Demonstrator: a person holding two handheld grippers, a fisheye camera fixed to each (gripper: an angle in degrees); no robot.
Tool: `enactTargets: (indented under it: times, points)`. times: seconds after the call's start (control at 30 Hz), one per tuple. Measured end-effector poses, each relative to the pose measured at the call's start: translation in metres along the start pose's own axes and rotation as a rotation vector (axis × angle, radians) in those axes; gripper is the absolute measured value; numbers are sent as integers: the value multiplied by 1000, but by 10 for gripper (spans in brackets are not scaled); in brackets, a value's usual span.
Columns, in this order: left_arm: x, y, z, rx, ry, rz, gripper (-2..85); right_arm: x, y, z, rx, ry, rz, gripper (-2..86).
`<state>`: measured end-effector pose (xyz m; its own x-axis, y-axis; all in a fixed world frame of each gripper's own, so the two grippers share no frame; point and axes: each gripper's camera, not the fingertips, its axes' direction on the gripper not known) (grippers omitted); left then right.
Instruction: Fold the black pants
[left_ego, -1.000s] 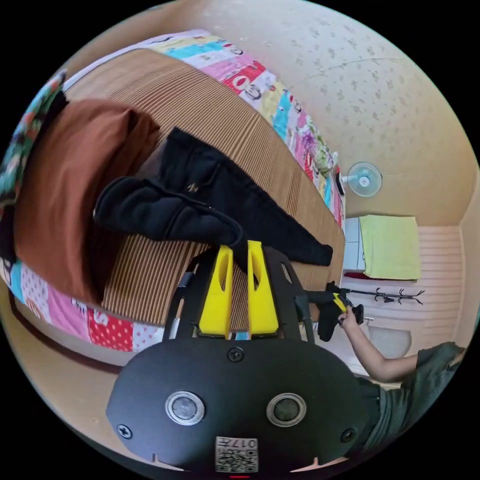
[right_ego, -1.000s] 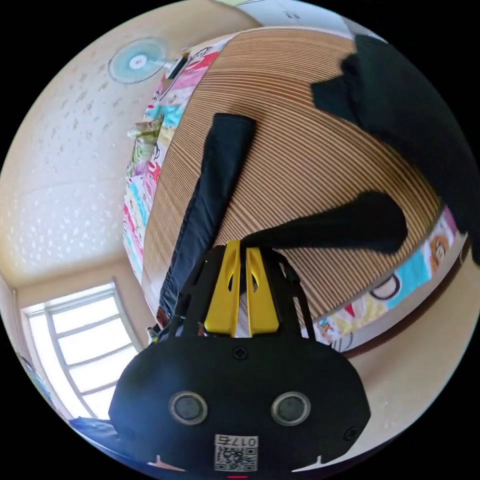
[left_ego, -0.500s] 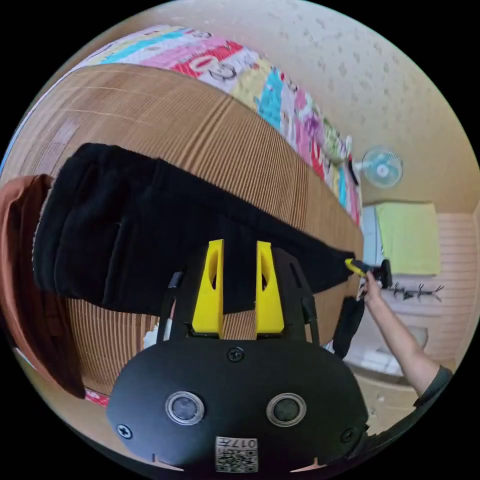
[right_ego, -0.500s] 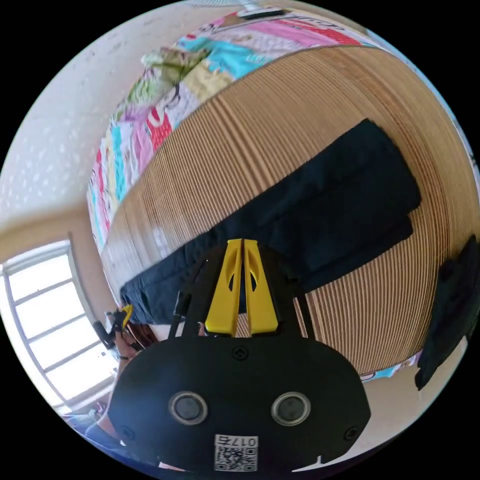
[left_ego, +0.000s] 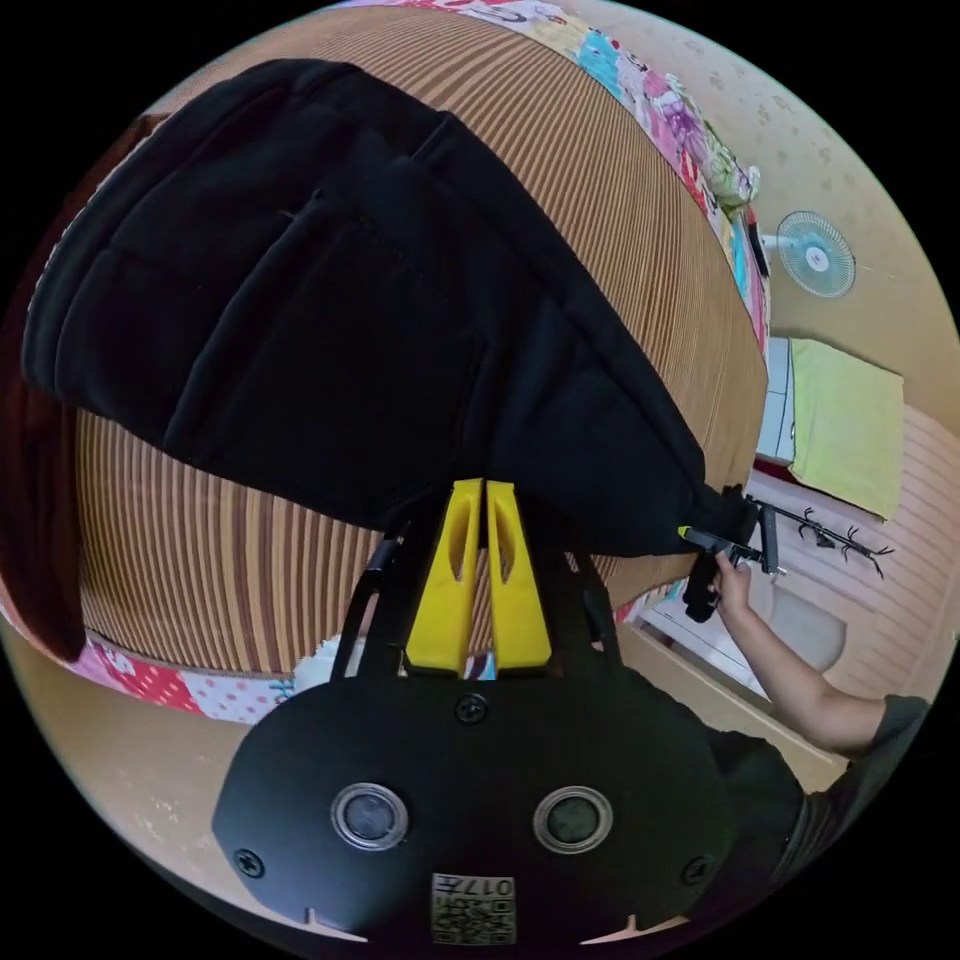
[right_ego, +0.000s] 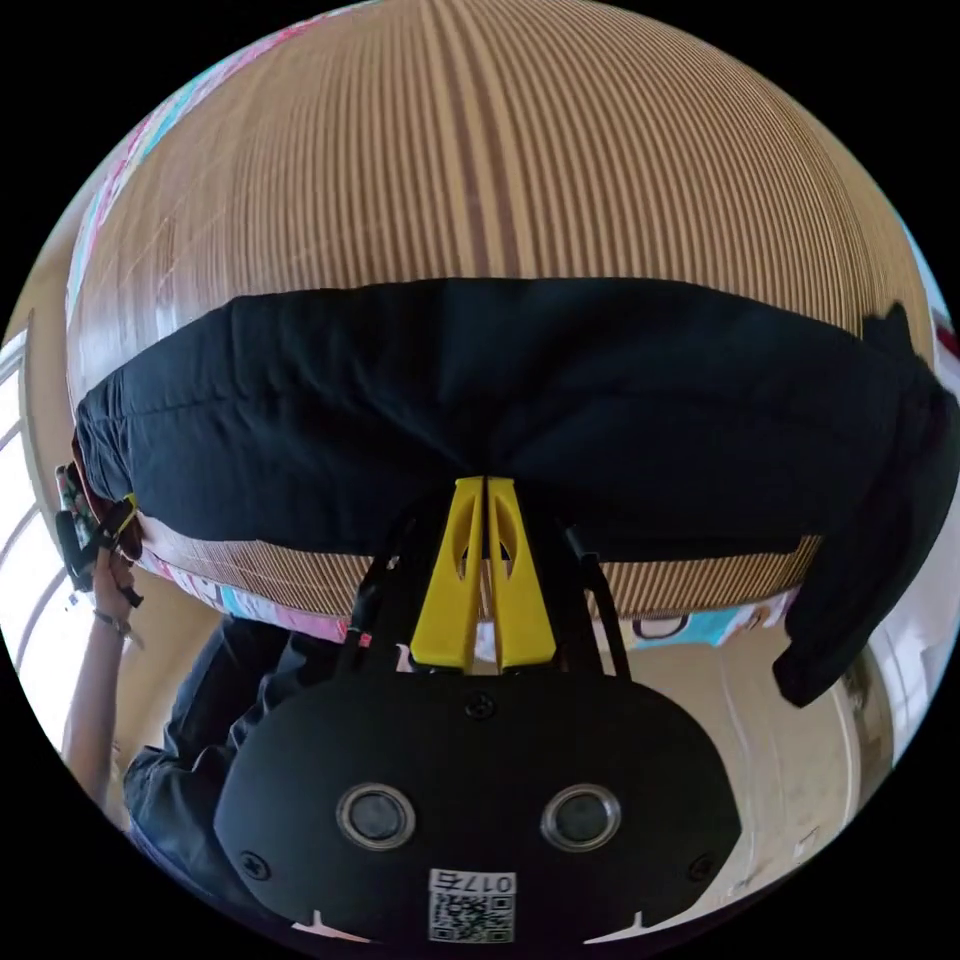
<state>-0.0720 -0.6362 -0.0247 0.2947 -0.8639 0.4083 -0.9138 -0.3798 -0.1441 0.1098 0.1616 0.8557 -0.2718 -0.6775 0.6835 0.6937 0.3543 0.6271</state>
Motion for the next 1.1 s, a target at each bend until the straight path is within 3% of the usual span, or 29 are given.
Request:
enactTargets:
  times: [0.07,0.17,0.23,0.33,0.5,0.63,0.77,0.97,1.1]
  points:
    - [-10,16,-1,6,79,-67,46,27,8,4,-37,-41,68,3]
    - [-54,60,-31,273,251,-352,97,74,24,7,-68,-246,225,3]
    - [-91,90,-51,464,356,-572,145,107,43,11,-63,-523,282,2]
    - [-128,95,-73,606,381,-650,171,138,78,21,4,-798,340,2]
    - [-174,49,-86,592,431,-594,197,162,133,42,174,-1179,503,2]
    - [-207,10,-40,388,859,-492,116,149,141,63,248,-1420,619,2]
    - [-200,14,-55,400,888,-324,97,104,108,66,243,-1500,567,2]
    - [-154,52,-96,400,941,-14,91,-16,32,48,192,-1277,337,2]
    - [-113,80,-117,427,984,127,90,-121,-9,103,-131,-1245,203,2]
